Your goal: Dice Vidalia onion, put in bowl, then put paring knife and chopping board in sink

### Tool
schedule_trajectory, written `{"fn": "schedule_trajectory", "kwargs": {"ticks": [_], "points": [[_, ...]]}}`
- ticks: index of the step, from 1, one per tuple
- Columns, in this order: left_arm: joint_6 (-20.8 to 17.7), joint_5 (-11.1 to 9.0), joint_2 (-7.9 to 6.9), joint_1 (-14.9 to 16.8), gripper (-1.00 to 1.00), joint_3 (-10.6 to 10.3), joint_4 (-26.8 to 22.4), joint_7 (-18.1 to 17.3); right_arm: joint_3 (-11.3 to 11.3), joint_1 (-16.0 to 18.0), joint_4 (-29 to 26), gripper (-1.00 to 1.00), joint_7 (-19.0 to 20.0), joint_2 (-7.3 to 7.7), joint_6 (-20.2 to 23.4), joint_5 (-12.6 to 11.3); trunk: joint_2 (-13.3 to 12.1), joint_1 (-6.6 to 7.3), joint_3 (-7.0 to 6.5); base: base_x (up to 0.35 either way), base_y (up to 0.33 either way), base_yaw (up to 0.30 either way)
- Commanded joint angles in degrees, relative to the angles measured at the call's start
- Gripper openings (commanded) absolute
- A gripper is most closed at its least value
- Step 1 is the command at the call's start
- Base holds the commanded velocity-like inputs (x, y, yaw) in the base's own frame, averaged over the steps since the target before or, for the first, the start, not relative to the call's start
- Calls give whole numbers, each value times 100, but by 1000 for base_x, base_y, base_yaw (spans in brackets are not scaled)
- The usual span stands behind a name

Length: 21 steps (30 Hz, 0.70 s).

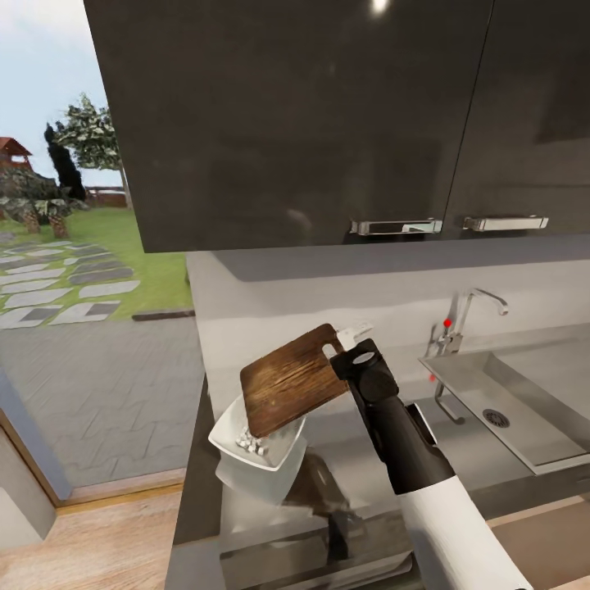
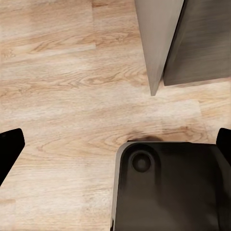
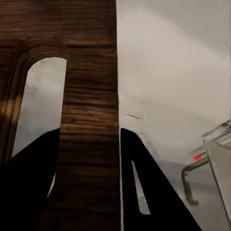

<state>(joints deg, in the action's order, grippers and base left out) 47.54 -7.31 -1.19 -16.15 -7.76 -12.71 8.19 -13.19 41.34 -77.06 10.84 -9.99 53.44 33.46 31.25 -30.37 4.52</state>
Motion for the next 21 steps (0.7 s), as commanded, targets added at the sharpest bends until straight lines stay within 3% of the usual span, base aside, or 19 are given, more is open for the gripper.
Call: {"fn": "schedule_trajectory", "kwargs": {"ticks": [1, 5, 9, 14, 16, 18, 21], "points": [[7, -56, -4, -2, 100, -50, -13, 16, 80, 5, -49, -100, 235, -1, 20, -3, 9, -3, 10, 0, 0, 0], [6, -59, -4, -2, 100, -50, -12, 16, 805, 5, -166, -100, 907, -1, 11, -190, 9, -3, 10, 0, 0, 0], [8, -60, -4, -2, 100, -50, -12, 16, 1376, 5, -205, -100, 1411, -1, -2, -227, 9, -3, 10, 0, 0, 0], [8, -60, -4, -2, 100, -50, -12, 16, 1804, 5, -211, -100, 1658, -1, -84, -233, 9, -3, 10, 0, 0, 0], [9, -60, -4, -2, 100, -50, -12, 16, 2206, 5, -200, -100, 1755, -1, -351, -245, 9, -3, 10, 0, 0, 0], [8, -60, -4, -2, 100, -50, -12, 16, 2465, 5, -185, -100, 1847, -1, -553, -246, 9, -3, 10, 0, 0, 0], [9, -56, -2, -3, 100, -53, -8, 16, 2612, 5, -161, -100, 1900, -1, -670, -238, 9, -3, 10, -2, -21, 0]]}}
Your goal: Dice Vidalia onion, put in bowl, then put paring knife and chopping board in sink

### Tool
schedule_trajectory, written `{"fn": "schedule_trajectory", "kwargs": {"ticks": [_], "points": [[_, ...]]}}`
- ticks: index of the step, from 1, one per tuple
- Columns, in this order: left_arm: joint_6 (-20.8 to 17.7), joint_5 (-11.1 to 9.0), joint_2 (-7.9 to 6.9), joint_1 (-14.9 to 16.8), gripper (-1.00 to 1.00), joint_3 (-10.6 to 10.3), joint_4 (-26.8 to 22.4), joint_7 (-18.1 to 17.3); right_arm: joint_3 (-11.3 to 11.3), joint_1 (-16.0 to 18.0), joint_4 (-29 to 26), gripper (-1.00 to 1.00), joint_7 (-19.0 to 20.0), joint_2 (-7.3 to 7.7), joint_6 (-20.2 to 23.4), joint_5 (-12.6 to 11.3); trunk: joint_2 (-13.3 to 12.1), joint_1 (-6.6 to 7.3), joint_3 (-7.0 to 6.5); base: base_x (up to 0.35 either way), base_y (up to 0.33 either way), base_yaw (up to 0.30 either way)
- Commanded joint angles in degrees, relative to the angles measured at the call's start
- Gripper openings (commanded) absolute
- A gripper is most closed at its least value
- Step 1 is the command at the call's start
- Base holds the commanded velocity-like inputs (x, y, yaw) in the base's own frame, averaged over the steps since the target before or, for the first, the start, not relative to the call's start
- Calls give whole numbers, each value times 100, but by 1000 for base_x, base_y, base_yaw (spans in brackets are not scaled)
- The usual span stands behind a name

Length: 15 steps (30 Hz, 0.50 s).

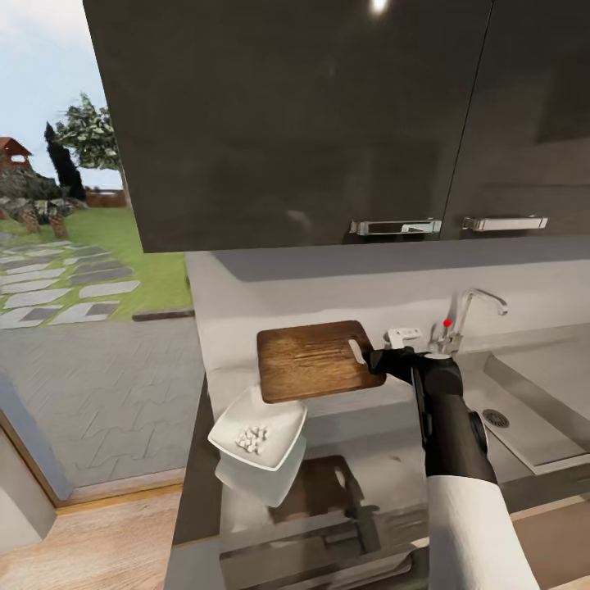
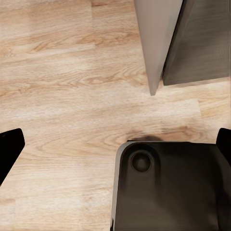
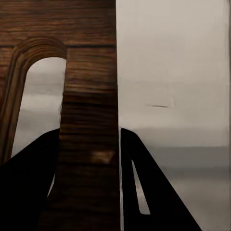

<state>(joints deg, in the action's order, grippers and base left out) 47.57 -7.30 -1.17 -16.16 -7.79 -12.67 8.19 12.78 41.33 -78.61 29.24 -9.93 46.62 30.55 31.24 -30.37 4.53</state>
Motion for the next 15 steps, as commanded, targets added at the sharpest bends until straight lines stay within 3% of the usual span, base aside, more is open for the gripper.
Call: {"fn": "schedule_trajectory", "kwargs": {"ticks": [1, 8, 15], "points": [[6, -55, -2, -2, 100, -52, -11, 16, 33, 6, 2, -100, 51, -6, -3, 59, 10, -3, 10, -35, -138, 0], [6, -52, 11, -1, 100, -56, -8, 16, 58, 1, 179, -100, -478, -6, -34, 228, 10, -3, 10, -91, -277, 0], [5, -55, 12, -2, 100, -53, -8, 16, 66, -10, 337, -100, -566, -6, -34, 232, 10, -3, 10, -102, -302, 34]]}}
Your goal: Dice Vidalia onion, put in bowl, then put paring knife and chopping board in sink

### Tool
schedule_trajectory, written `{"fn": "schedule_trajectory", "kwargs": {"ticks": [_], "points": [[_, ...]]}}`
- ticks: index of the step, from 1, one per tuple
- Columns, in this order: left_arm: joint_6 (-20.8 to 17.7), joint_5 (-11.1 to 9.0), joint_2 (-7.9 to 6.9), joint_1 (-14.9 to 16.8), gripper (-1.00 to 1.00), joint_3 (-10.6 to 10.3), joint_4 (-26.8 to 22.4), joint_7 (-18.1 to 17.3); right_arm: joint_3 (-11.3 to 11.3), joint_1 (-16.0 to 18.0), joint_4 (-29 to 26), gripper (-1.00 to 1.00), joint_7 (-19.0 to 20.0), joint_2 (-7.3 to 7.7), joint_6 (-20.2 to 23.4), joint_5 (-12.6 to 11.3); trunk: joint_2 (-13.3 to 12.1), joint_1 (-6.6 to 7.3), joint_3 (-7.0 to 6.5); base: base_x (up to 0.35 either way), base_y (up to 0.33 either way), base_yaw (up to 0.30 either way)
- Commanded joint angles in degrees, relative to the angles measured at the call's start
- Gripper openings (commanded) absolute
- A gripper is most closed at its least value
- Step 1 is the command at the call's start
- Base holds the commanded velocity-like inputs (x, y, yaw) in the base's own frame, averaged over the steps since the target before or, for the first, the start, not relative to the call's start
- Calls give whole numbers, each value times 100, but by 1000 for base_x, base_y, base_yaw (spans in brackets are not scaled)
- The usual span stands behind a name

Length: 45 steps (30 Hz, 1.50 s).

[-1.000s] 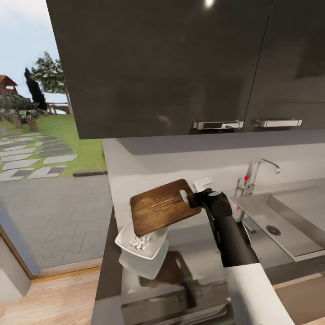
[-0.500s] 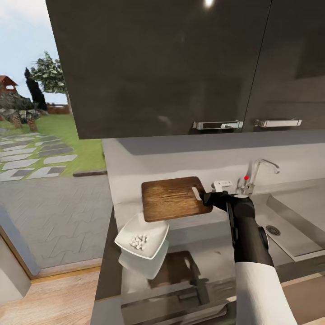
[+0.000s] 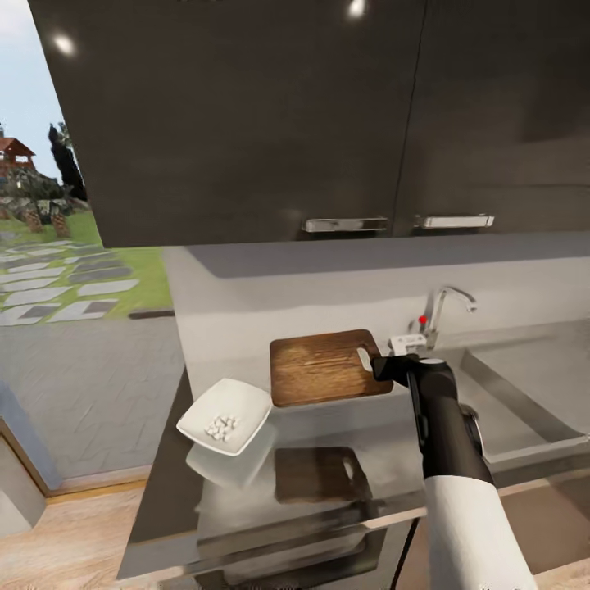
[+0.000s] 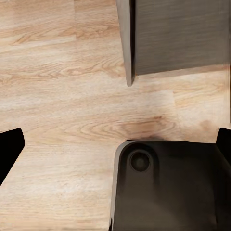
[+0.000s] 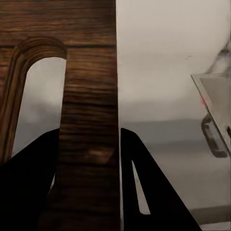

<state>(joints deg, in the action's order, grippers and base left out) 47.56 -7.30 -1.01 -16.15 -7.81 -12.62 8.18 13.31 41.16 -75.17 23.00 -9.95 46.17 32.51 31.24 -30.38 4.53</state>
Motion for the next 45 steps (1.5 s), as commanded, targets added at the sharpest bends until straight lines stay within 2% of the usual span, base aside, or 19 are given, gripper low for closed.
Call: {"fn": "schedule_trajectory", "kwargs": {"ticks": [1, 9, 16, 33, 35, 36, 38, 40, 41, 42, 44, 45], "points": [[6, -58, -4, -2, 100, -48, -13, 17, 16, 7, 61, -100, 54, -5, 4, 36, 11, -2, 9, -52, -265, 176], [-13, -59, 30, -2, 100, -45, -11, 33, 18, 4, 382, -100, 47, -5, -58, 35, 11, -2, 9, -12, -251, 231], [-152, -61, 71, -3, 100, -45, 11, 43, 22, 6, 621, -100, 45, -5, -342, 36, 11, -2, 9, 0, -261, 222], [-159, -61, 110, -2, 100, -45, 22, 35, 42, 6, 673, -100, 38, -5, -363, 36, 11, -2, -5, -139, -272, -15], [-159, -61, 110, -2, 100, -45, 22, 35, 118, 6, 733, -100, 11, -5, -363, 36, 11, -2, -9, -152, -268, -64], [-155, -60, 110, -2, 100, -45, 22, 35, 417, 5, 782, -100, -142, -5, -364, 36, 11, -2, -10, -141, -256, -18], [-152, -56, 110, -2, 100, -45, 22, 35, 842, 6, 813, -100, -487, -5, -387, 29, 11, -2, -10, -139, -245, -9], [-151, -60, 113, -2, 100, -45, 22, 35, 1209, 6, 831, -100, -1094, -5, -506, -21, 11, -2, -11, -137, -237, -4], [-151, -60, 115, -2, 100, -45, 22, 35, 1278, 6, 840, -100, -1355, -5, -588, -72, 11, -2, -11, -136, -234, -2], [-150, -61, 117, -2, 100, -45, 22, 35, 1339, 5, 890, -100, -1740, -5, -735, -207, 11, -2, -11, -135, -232, -1], [-150, -61, 118, -2, 100, -45, 22, 35, 1376, 6, 1034, -100, -2267, -5, -938, -512, 11, -2, -11, -122, -228, 0], [-150, -61, 118, -2, 100, -45, 22, 35, 1392, 6, 1177, -100, -2840, -5, -1134, -956, 11, -2, -11, -49, -166, 0]]}}
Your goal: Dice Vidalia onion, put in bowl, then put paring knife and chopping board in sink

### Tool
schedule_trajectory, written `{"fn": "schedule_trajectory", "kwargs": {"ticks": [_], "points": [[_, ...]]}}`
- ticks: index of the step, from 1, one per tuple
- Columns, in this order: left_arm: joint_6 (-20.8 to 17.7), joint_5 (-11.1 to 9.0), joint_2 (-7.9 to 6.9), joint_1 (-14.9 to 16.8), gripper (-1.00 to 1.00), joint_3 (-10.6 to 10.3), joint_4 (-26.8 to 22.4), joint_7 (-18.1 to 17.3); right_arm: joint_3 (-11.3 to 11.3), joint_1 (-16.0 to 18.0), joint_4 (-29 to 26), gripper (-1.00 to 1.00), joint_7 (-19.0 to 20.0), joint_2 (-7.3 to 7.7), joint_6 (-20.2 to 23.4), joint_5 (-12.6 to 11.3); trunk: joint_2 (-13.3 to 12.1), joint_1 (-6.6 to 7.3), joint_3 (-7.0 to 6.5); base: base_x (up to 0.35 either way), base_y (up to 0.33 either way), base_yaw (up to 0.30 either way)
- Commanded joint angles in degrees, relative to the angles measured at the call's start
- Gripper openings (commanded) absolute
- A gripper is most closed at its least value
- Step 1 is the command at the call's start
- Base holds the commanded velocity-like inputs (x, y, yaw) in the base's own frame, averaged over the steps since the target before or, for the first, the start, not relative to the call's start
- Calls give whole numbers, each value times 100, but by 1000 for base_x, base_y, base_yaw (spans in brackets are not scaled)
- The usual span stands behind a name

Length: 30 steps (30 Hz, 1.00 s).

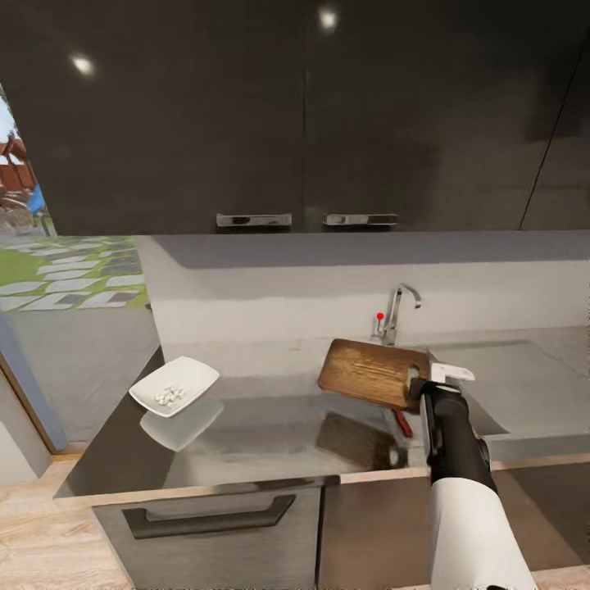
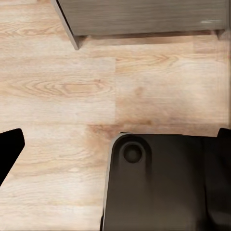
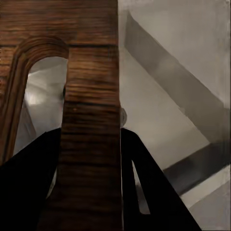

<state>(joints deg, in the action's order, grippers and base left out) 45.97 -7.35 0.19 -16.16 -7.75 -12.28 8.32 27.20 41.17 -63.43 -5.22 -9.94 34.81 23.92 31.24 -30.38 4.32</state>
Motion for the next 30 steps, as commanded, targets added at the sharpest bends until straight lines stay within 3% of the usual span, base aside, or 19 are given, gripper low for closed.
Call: {"fn": "schedule_trajectory", "kwargs": {"ticks": [1, 3, 4, 7, 9, 13, 19, 25, 30], "points": [[8, -56, -2, -5, 100, -51, -11, 20, 7, 5, 68, -100, -327, -6, -101, -356, 10, -2, 10, -31, -120, 0], [8, -56, -2, -3, 100, -51, -11, 20, 1, 5, 203, -100, -967, -6, -342, -867, 10, -2, 10, -5, -58, 0], [8, -56, -2, -3, 100, -51, -11, 20, -22, 5, 353, -100, -1540, -6, -640, -1251, 10, -2, 10, 95, -20, 0], [8, -56, -3, -3, 100, -51, -17, 20, -51, 5, 550, -100, -2198, -6, -1130, -1520, 10, -2, 10, 214, -8, 0], [8, -56, -4, -2, 100, -51, -19, 20, -54, 5, 586, -100, -2612, -6, -1249, -1568, 10, -2, 10, 303, -1, 0], [8, -56, -2, -2, 100, -51, -20, 20, -50, 5, 593, -100, -2989, -6, -1367, -1636, 10, -2, 10, 313, 0, 0], [8, -56, -5, -2, 100, -51, -13, 20, -28, 5, 761, -100, -3524, -6, -1774, -2013, 10, -2, 10, 270, -122, 0], [8, -49, -5, -2, 100, -51, -19, 20, 128, 5, 1060, -100, -3658, -6, -1831, -2768, 10, -2, 10, 69, -60, 0], [8, -47, -7, -2, 100, -51, -20, 20, 275, 5, 1166, -100, -4016, -6, -1828, -2997, 10, -2, 10, 5, -4, 0]]}}
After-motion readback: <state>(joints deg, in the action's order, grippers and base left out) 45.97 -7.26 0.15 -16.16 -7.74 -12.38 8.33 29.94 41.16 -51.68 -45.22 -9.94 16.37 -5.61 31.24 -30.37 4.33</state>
